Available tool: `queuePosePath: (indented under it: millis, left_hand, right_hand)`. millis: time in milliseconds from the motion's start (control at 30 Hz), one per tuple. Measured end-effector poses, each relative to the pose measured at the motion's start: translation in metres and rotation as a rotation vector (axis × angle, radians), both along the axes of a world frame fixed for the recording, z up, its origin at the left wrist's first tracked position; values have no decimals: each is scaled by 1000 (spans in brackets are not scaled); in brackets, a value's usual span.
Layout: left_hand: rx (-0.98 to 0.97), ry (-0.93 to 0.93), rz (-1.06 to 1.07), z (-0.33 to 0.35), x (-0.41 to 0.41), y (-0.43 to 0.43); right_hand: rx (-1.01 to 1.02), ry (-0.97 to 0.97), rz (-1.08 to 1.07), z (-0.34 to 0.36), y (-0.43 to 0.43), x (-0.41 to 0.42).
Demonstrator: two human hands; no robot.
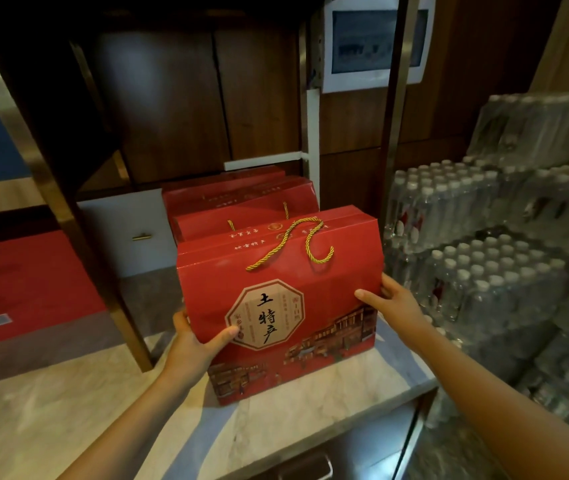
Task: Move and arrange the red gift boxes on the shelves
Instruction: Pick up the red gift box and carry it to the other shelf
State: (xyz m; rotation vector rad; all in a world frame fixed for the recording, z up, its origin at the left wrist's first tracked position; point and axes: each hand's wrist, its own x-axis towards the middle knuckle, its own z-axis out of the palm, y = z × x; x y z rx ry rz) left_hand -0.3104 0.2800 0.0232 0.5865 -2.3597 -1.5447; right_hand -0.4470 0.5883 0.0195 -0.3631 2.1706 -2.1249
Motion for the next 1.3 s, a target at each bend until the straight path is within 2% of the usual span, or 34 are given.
queuePosePath:
  millis: [800,1033,1133,1300]
  left_hand:
    - [65,36,83,-7,-2,10]
    - [10,-38,41,9,3,10]
    - [-51,-91,9,23,7,5]
    - [-155,-82,37,65,15,-13]
  right_hand:
    - [86,46,23,-12,-3,-9]
    - [255,47,43,2,0,-13]
    - [374,98,24,17,3,-16]
    - [410,204,12,57,5,-19]
